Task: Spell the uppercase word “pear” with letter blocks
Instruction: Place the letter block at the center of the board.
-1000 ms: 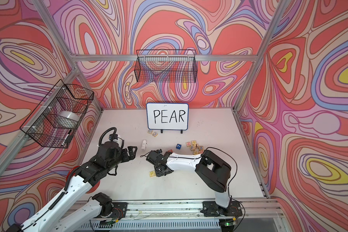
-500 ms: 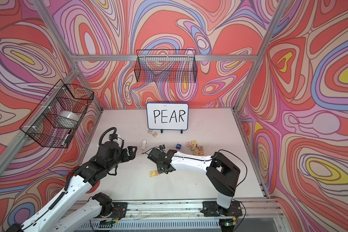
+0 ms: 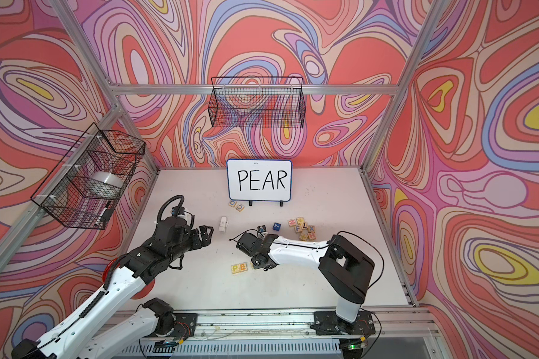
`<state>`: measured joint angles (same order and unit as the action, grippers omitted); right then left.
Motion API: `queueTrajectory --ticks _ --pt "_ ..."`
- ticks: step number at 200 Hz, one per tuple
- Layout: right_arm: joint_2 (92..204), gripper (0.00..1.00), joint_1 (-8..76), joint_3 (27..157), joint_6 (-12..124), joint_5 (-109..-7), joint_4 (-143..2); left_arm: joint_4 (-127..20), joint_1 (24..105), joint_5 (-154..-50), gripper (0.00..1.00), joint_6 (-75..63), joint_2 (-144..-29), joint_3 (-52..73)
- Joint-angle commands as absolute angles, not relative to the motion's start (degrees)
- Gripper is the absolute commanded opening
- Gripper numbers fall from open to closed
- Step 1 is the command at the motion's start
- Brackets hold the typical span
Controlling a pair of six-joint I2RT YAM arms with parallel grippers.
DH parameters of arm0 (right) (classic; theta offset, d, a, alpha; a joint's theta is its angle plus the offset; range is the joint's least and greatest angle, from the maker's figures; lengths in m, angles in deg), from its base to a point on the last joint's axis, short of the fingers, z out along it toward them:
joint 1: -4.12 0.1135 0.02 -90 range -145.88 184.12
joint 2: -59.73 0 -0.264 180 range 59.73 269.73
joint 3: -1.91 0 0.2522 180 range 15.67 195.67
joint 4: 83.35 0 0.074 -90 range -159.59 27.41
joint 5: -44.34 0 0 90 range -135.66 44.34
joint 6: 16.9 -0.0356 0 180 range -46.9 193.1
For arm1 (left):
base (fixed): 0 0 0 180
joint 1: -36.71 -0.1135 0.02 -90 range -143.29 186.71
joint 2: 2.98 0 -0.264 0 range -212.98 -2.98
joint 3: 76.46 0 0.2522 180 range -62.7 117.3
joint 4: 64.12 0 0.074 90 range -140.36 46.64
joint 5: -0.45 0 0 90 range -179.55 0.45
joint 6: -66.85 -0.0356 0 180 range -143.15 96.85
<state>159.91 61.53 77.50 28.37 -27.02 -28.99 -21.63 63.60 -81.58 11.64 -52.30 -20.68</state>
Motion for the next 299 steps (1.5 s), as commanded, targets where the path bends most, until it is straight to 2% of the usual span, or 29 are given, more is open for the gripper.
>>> queueTrajectory --ticks 1,37,128,213,261,299 --pt "158.6 0.72 61.2 76.4 27.1 -25.5 -30.2 -20.7 63.5 -81.3 0.92 12.4 -52.5 -19.2" --pt "159.9 0.75 60.5 75.0 29.2 -27.4 -33.2 -21.2 63.5 -81.2 0.92 12.9 -52.5 -19.6" --pt "163.0 0.73 60.7 75.1 30.4 -34.0 -36.6 -22.0 63.5 -81.5 0.92 13.4 -51.7 -20.7" --pt "162.8 0.73 61.0 76.4 32.2 -34.4 -37.9 -22.4 63.6 -81.6 0.92 13.3 -52.0 -20.9" --pt "162.3 0.73 61.2 76.7 31.3 -32.8 -36.8 -22.8 63.5 -81.5 0.92 13.3 -51.5 -21.5" --pt "157.6 0.73 61.1 77.5 28.0 -24.6 -33.6 -23.3 63.5 -81.6 0.93 12.8 -51.8 -21.2"
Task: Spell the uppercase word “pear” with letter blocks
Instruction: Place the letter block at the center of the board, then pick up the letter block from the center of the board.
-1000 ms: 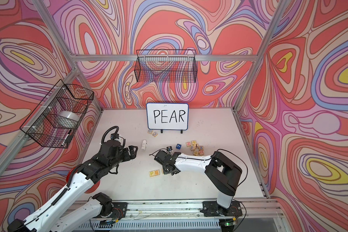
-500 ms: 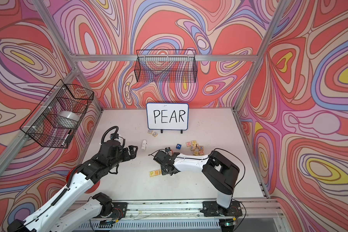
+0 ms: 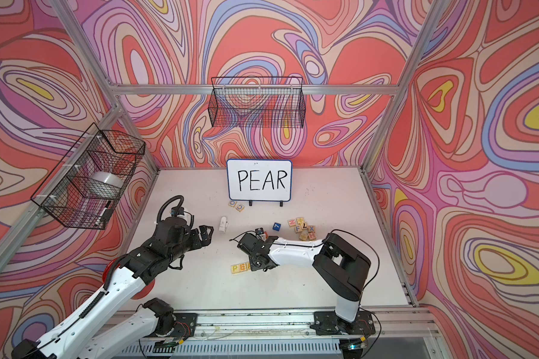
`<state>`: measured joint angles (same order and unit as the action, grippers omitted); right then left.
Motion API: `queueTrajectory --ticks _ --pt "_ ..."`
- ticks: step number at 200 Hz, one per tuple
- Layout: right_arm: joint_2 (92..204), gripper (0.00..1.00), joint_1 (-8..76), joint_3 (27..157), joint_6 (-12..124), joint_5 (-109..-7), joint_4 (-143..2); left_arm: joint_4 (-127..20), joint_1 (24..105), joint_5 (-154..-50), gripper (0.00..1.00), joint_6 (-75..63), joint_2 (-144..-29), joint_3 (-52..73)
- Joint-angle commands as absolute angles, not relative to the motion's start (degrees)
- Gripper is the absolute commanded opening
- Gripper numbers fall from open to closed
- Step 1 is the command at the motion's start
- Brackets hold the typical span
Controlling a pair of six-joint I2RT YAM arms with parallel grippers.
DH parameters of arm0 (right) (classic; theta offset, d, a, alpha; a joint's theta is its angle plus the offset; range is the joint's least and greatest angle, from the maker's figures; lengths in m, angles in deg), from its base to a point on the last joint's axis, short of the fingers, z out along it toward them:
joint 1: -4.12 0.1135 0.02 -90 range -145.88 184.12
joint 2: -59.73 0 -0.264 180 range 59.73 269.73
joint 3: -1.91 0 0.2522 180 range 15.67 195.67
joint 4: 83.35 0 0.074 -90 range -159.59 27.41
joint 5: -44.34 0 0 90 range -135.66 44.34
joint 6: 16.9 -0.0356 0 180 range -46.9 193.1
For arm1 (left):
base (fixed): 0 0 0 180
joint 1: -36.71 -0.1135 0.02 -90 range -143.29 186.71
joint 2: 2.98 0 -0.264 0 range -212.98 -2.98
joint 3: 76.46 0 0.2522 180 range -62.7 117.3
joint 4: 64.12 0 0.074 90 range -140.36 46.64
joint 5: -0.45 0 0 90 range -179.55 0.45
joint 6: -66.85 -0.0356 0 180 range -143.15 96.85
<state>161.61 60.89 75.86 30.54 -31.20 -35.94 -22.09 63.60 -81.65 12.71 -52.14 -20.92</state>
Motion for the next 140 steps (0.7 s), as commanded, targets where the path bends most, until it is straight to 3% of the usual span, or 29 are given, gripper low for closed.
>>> queueTrajectory --ticks 1,49,95,140 --pt "157.4 0.73 61.1 77.5 27.9 -24.3 -33.5 -23.3 63.5 -81.6 0.93 12.8 -51.8 -21.2" --pt "150.9 0.74 58.1 79.3 23.9 -16.4 -34.1 -25.3 63.4 -81.9 0.93 11.3 -54.9 -19.5" --pt "148.9 0.73 47.5 79.3 21.0 -20.6 -34.3 -29.0 63.5 -86.0 0.93 8.3 -61.5 -16.0" --pt "150.4 0.75 43.1 81.1 22.6 -22.1 -35.0 -32.9 63.5 -87.7 0.95 6.6 -68.4 -12.2"
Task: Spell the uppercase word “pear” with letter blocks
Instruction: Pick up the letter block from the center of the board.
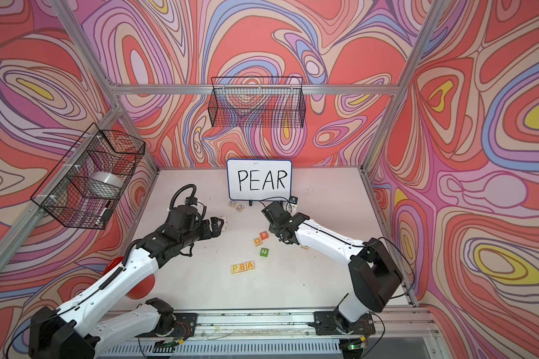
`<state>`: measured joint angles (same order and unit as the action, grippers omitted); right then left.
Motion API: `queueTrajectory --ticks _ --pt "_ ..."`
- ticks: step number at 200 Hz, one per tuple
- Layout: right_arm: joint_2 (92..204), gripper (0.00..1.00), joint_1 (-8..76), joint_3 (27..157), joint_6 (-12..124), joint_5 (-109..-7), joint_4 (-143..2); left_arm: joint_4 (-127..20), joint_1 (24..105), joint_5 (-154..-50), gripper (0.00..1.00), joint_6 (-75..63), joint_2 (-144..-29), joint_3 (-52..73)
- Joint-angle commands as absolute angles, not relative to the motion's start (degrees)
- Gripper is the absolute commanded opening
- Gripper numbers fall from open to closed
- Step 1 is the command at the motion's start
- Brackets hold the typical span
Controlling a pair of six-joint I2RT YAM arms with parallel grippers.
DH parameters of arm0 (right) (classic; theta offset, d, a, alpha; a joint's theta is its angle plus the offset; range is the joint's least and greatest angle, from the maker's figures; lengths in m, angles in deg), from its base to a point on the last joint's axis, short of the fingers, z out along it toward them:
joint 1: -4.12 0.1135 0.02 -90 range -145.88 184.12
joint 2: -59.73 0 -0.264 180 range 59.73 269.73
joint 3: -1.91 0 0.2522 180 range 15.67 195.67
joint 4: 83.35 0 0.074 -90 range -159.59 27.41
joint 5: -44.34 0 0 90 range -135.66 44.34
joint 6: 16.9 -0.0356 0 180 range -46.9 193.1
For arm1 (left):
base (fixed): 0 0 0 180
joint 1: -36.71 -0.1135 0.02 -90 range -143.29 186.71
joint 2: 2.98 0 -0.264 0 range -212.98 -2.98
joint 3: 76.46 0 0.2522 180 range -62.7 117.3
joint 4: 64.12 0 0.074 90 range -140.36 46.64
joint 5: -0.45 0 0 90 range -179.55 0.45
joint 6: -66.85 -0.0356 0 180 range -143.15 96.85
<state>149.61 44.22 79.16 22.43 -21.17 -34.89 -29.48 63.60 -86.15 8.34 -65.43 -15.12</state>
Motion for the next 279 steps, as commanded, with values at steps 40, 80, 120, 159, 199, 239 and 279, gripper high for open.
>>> queueTrajectory --ticks 40,80,120,159,199,239,279 --pt "151.4 0.75 39.4 81.1 21.7 -23.2 -33.9 -34.3 63.3 -87.4 0.95 5.4 -73.3 -8.9" --pt "150.4 0.75 34.9 79.4 20.4 -24.7 -32.6 -34.8 63.3 -88.2 0.96 4.4 -76.9 -6.5" --pt "150.0 0.74 32.6 74.8 22.4 -26.5 -29.2 -36.6 63.4 -90.0 0.96 3.6 -79.3 -5.3" --pt "149.9 0.74 32.2 68.4 25.9 -30.3 -33.0 -36.4 63.3 -91.5 0.97 3.2 -80.5 -4.7" --pt "150.8 0.72 31.7 66.5 26.3 -29.9 -34.7 -36.5 63.4 -91.2 0.97 4.0 -79.6 -5.5" --pt "152.2 0.7 31.0 63.3 26.7 -30.5 -38.4 -35.6 63.3 -90.9 0.96 4.3 -78.8 -5.7" --pt "151.5 0.63 30.3 60.3 28.1 -31.3 -43.0 -35.6 63.3 -90.8 0.96 5.0 -78.4 -5.7"
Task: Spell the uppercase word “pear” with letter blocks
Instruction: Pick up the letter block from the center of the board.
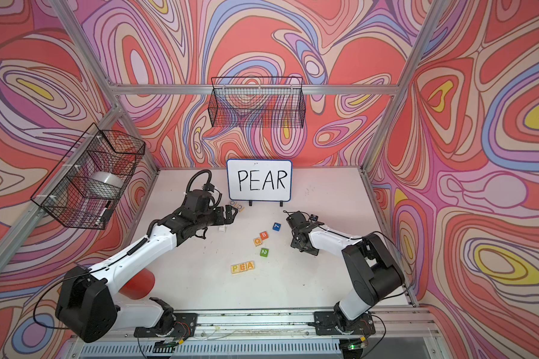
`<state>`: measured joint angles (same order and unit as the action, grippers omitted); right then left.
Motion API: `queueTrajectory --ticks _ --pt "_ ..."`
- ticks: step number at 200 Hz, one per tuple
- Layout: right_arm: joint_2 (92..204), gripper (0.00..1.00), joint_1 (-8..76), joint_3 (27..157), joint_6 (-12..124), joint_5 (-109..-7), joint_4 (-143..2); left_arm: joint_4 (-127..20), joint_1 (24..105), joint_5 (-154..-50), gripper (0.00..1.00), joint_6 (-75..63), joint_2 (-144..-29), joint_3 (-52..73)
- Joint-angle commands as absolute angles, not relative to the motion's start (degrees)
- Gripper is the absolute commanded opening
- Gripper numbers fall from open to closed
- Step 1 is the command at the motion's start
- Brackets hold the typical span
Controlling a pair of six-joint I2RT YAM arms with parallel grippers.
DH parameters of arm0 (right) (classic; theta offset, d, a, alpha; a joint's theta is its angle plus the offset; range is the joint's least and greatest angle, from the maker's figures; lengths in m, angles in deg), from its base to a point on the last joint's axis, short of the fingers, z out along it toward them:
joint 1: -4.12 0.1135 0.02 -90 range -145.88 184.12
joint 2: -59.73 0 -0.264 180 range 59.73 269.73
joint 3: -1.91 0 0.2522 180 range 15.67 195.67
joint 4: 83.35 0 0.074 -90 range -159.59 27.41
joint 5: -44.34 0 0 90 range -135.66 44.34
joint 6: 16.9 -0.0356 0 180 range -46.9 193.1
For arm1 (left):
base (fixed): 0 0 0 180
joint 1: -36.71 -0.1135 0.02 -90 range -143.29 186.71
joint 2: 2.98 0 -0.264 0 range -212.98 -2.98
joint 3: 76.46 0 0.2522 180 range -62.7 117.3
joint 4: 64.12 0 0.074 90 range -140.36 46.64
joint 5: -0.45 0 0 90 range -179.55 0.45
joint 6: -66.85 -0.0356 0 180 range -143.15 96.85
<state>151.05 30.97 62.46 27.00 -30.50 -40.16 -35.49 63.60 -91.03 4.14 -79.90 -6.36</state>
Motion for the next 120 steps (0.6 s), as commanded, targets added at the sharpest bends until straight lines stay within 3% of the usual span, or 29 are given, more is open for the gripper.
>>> queueTrajectory --ticks 1,63,120 --pt "151.5 0.62 30.4 60.3 28.1 -31.4 -43.0 -35.6 63.3 -90.7 0.96 5.0 -78.4 -5.8" --pt "150.9 0.3 30.6 62.3 30.8 -31.2 -38.3 -35.6 63.3 -91.0 0.96 6.0 -77.6 -6.2" --pt "146.3 0.25 36.5 67.6 39.6 -32.1 -34.2 -34.3 63.4 -91.2 0.96 6.6 -75.7 -7.5"
